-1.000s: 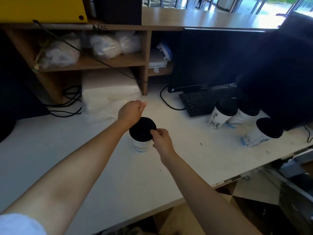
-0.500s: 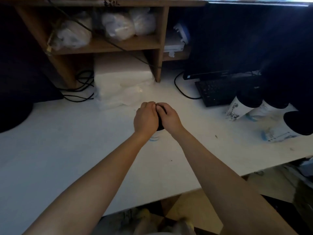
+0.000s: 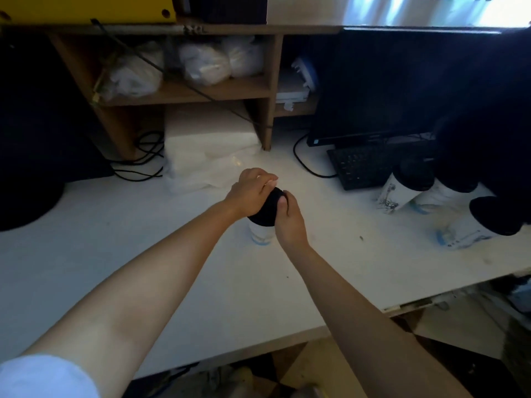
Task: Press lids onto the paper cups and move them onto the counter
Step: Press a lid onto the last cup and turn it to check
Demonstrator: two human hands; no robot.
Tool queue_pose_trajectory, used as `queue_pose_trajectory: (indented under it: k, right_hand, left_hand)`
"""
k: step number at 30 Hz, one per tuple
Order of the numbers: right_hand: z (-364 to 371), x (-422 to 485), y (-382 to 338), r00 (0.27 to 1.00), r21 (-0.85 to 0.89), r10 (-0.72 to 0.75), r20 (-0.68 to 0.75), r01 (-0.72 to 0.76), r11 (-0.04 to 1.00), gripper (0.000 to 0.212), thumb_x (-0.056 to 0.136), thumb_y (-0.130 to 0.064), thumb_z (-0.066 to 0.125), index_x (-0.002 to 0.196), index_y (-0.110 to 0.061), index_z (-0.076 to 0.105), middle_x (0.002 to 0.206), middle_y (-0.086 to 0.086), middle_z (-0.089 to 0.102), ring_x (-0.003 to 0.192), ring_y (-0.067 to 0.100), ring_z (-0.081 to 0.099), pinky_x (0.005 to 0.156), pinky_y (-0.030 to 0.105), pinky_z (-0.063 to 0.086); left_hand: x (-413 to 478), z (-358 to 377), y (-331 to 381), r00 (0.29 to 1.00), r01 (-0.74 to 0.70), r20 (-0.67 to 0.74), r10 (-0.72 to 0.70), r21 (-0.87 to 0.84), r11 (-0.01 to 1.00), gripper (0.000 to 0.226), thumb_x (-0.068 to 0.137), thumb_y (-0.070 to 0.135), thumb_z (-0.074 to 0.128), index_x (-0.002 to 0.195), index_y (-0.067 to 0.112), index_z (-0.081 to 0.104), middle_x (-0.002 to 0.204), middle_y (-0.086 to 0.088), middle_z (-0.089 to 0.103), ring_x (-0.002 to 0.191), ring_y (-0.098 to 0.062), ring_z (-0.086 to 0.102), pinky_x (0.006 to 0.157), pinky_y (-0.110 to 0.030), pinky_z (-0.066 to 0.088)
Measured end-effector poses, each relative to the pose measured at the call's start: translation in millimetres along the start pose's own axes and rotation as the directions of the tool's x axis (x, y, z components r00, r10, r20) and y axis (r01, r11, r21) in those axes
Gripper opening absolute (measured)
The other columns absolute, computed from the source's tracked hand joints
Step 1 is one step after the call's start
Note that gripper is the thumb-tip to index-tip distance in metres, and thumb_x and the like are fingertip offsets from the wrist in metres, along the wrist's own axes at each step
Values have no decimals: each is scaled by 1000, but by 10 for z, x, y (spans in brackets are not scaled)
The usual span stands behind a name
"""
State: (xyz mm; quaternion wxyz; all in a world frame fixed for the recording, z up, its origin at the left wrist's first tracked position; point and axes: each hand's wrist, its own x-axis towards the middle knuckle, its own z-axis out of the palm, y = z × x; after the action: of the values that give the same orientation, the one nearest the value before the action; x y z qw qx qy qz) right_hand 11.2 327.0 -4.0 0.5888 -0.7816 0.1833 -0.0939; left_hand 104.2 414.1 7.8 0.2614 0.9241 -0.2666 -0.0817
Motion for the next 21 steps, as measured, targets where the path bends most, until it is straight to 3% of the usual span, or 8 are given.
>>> queue_pose_trajectory:
  k: [3,6,8,11,13,15,19,21]
  right_hand:
    - [-6,-131,69,998,16,-42,38,42,999,39,103,-25,28,137,-11,41,131,4,53,117,13,51,89,13,37]
    - [-1,-286,161,993,82,-95,72,89,993,40,103,-21,28,142,-19,35,130,-15,46,115,-7,45,87,-4,30]
    - [-2,-324,250,995,146,-68,72,57,988,44,101,-9,30,143,-18,32,129,-15,44,116,-3,45,90,-3,34]
    - [-5,-282,353,988,118,-47,145,30,993,53,93,5,43,140,-18,31,125,-12,42,119,10,45,100,14,39]
    - [-7,-192,409,963,97,-55,264,30,995,67,88,3,58,139,-23,25,132,-11,38,126,10,39,92,-1,33]
    - [1,-62,446,929,108,-23,369,-19,994,80,82,2,67,144,-20,20,142,-7,34,131,7,32,86,-7,31]
    - [36,193,552,876,75,45,480,-92,993,91,75,-6,77,146,-21,20,147,-1,38,135,14,39,98,20,44]
    - [34,260,587,850,59,63,523,-110,992,92,74,-9,78,146,-21,21,146,-3,40,133,10,41,102,27,45]
  left_hand:
    - [55,-165,-9,997,-53,64,37,268,962,49,97,47,33,138,22,43,141,-5,38,136,-22,23,105,-43,32]
    - [80,-269,48,981,-80,195,1,397,914,47,98,49,27,135,28,47,142,-5,37,134,-23,24,104,-46,31]
    - [60,-264,134,968,-31,241,-67,382,923,46,100,46,20,135,30,46,142,-8,38,132,-26,25,103,-48,30]
    - [4,-161,285,967,82,215,-139,257,963,56,98,51,11,139,27,41,144,-10,39,135,-29,26,106,-51,27]
    - [-23,-53,328,973,112,165,-164,283,952,60,97,54,10,142,26,38,145,-8,40,134,-28,29,106,-51,27]
    - [-40,17,330,982,117,97,-159,344,932,57,97,52,13,140,25,39,142,-8,43,130,-27,34,102,-48,30]
    - [-34,66,320,989,108,59,-137,344,933,51,99,45,15,136,22,41,137,-7,46,125,-26,38,98,-46,32]
    - [-28,85,312,990,109,43,-132,351,930,49,99,45,16,135,21,41,135,-6,47,123,-26,39,98,-45,33]
